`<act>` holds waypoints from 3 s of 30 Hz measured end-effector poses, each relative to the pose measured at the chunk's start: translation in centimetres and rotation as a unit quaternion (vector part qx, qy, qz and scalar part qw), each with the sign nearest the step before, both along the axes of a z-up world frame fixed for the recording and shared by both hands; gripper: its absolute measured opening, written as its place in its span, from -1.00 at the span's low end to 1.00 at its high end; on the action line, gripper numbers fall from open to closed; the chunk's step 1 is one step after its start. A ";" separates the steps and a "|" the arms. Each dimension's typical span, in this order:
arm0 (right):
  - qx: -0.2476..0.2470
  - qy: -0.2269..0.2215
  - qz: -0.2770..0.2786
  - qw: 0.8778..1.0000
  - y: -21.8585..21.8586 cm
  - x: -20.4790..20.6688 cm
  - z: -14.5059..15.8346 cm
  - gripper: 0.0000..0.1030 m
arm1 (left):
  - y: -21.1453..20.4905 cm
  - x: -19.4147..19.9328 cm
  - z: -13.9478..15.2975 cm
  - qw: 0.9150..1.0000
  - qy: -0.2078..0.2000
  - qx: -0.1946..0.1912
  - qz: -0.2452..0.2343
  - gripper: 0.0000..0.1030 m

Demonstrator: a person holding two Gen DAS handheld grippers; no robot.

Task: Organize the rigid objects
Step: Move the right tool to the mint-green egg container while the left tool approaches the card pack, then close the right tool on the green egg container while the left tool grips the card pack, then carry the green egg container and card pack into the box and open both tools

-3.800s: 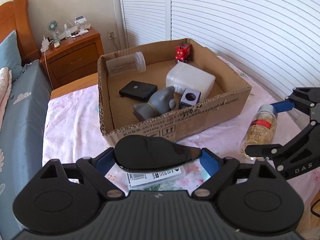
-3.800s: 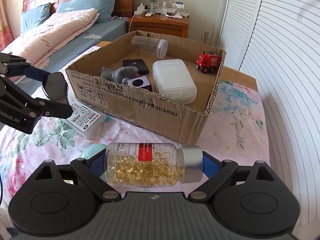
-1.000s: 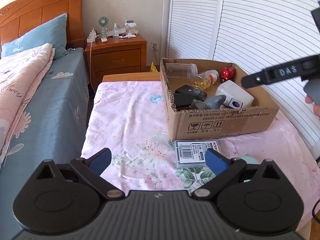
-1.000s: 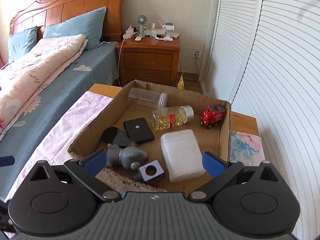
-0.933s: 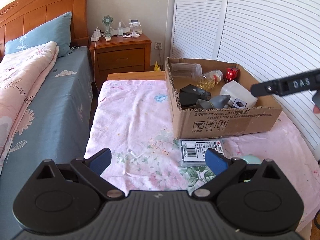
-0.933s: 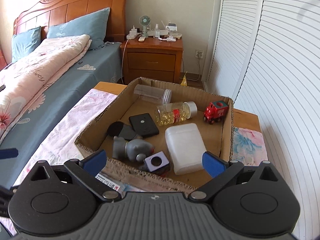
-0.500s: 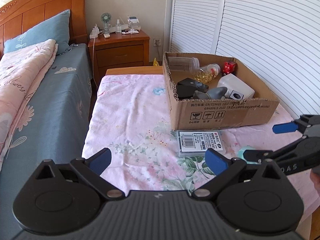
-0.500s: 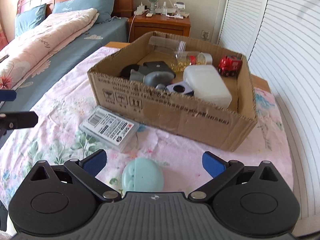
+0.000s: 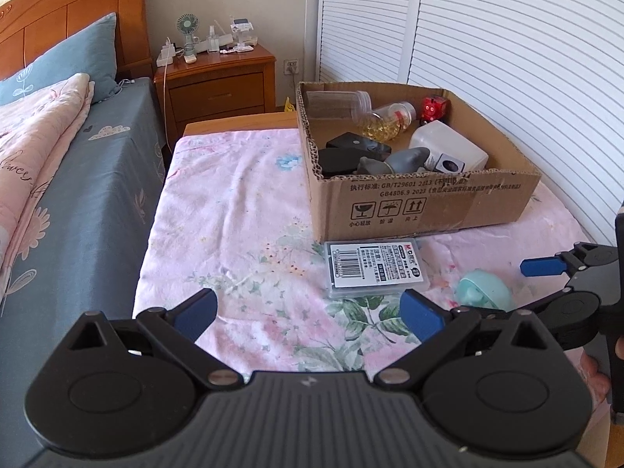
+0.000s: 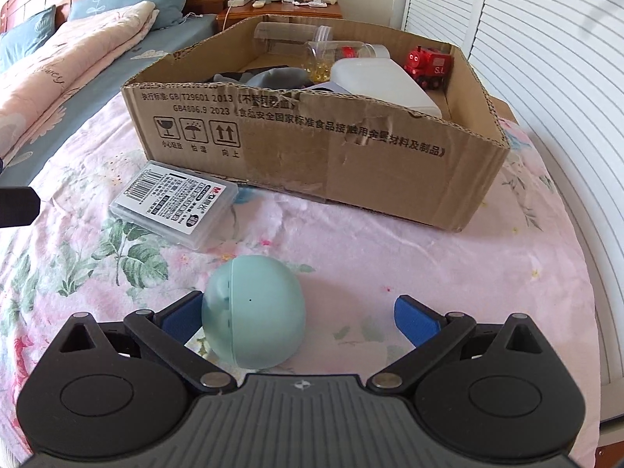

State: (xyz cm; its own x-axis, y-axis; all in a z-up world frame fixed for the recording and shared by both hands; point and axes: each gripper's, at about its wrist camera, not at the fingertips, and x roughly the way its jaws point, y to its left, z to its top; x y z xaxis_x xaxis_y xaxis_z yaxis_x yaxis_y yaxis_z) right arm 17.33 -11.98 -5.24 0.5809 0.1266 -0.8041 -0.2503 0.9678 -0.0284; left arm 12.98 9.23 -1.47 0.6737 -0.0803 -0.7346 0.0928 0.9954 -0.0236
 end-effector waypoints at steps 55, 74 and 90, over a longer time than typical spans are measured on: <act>0.011 -0.033 0.060 0.998 -1.4 -1.2 -0.2 1.00 | -2.5 3.0 -5.8 0.999 0.046 0.006 -0.018 0.80; -0.006 -0.036 0.117 0.992 -0.4 -1.6 1.0 0.24 | -2.4 3.2 -5.7 0.999 0.052 0.006 -0.009 0.79; -0.043 -0.028 0.160 0.986 -0.3 -2.0 2.6 0.12 | -2.5 2.5 -3.2 0.996 0.052 0.021 -0.069 0.78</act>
State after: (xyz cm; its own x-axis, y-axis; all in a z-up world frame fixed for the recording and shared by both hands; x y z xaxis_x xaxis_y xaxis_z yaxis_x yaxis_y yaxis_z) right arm 15.29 -12.33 -2.67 0.5667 0.2430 -0.7873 -0.5383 0.8326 -0.1305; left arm 15.52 6.77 -4.67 0.5786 -0.1342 -0.8045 0.2279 0.9737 0.0014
